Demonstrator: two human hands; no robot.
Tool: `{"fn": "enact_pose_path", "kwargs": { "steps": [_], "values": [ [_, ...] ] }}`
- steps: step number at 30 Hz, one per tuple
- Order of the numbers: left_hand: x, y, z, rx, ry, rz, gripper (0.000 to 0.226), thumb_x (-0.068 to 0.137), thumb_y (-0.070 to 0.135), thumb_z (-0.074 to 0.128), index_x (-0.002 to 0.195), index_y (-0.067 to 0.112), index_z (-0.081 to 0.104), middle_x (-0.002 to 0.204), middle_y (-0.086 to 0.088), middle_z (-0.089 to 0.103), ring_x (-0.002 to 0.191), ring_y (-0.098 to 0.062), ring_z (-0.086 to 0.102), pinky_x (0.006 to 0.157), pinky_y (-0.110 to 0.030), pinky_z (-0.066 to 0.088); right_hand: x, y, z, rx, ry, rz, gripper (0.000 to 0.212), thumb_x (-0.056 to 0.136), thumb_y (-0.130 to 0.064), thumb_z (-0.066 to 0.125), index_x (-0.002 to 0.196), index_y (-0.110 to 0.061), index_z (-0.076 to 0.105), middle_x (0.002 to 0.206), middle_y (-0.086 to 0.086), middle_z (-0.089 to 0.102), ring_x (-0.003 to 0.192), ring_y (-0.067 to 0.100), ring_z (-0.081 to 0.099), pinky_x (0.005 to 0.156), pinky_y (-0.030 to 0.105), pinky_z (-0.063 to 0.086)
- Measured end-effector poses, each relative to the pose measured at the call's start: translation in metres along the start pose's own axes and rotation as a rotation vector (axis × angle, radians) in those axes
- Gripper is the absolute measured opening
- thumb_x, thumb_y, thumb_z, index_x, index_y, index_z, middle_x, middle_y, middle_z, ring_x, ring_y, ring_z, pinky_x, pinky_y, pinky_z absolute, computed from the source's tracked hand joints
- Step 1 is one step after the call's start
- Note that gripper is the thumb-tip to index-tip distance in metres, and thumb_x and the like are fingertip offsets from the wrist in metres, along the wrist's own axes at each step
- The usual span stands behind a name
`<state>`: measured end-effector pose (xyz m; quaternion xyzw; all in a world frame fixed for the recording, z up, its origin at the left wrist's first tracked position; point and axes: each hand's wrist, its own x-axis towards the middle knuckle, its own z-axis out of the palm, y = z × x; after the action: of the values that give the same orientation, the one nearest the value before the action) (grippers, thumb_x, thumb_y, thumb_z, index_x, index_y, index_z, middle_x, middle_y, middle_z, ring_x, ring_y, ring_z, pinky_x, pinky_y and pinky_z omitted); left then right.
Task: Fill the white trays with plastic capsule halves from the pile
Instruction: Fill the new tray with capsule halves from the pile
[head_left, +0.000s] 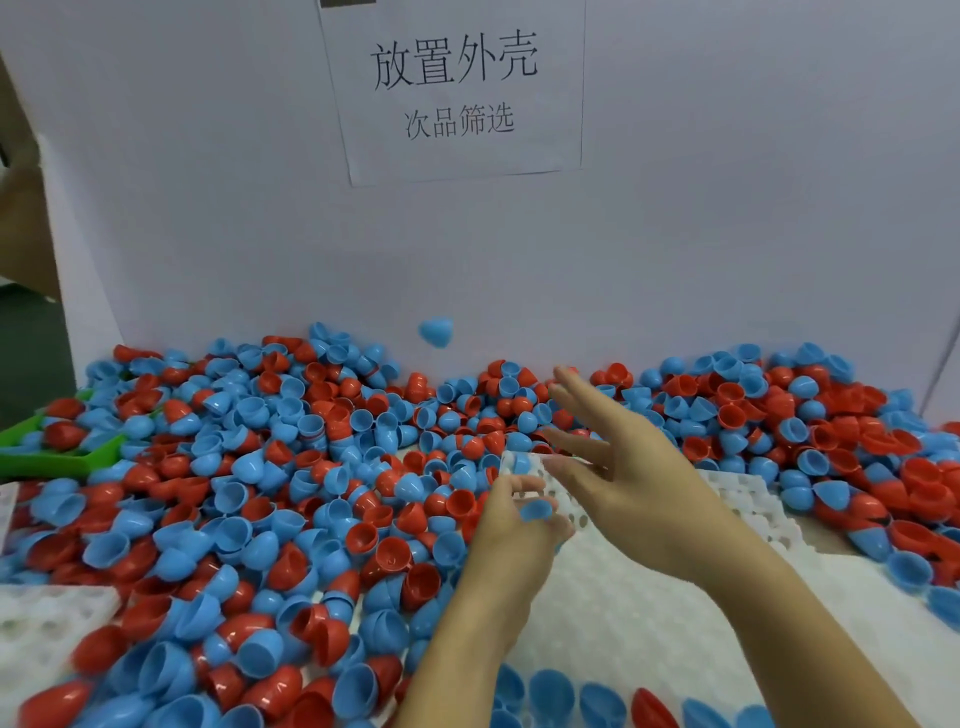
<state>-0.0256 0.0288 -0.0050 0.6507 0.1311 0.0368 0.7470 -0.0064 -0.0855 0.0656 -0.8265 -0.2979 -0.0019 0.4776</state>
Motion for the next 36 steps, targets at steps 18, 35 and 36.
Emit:
{"fn": "enact_pose_path", "kwargs": {
  "steps": [18,35,36],
  "values": [
    [-0.019,0.009,-0.007,0.235,-0.457,0.294,0.094,0.083,-0.008,0.063,0.144,0.056,0.032,0.152,0.018,0.039,0.136,-0.008,0.046,0.096,-0.024,0.054,-0.024,0.041,-0.02,-0.08,0.027,0.168,0.013,0.089,-0.012,0.069,0.085,-0.024,0.074,0.079,-0.007,0.074,0.064,0.011,0.073,0.059,0.024,0.059],
    [-0.003,0.008,-0.015,-0.046,-0.108,0.201,0.02,0.095,0.006,0.066,0.11,0.014,0.075,0.11,-0.004,0.076,0.106,-0.021,0.072,0.087,-0.032,0.059,-0.028,0.03,0.002,-0.377,0.136,0.015,0.017,0.086,-0.025,0.075,0.093,-0.038,0.067,0.08,-0.019,0.062,0.078,-0.003,0.06,0.063,0.01,0.05],
    [-0.003,0.008,-0.016,-0.05,-0.122,0.187,0.02,0.095,0.006,0.065,0.112,0.013,0.074,0.111,-0.005,0.076,0.107,-0.022,0.072,0.09,-0.034,0.059,-0.027,0.03,0.004,-0.373,0.123,0.018,0.013,0.087,-0.023,0.074,0.092,-0.035,0.07,0.077,-0.018,0.063,0.078,-0.004,0.06,0.064,0.008,0.048]
  ]
}}
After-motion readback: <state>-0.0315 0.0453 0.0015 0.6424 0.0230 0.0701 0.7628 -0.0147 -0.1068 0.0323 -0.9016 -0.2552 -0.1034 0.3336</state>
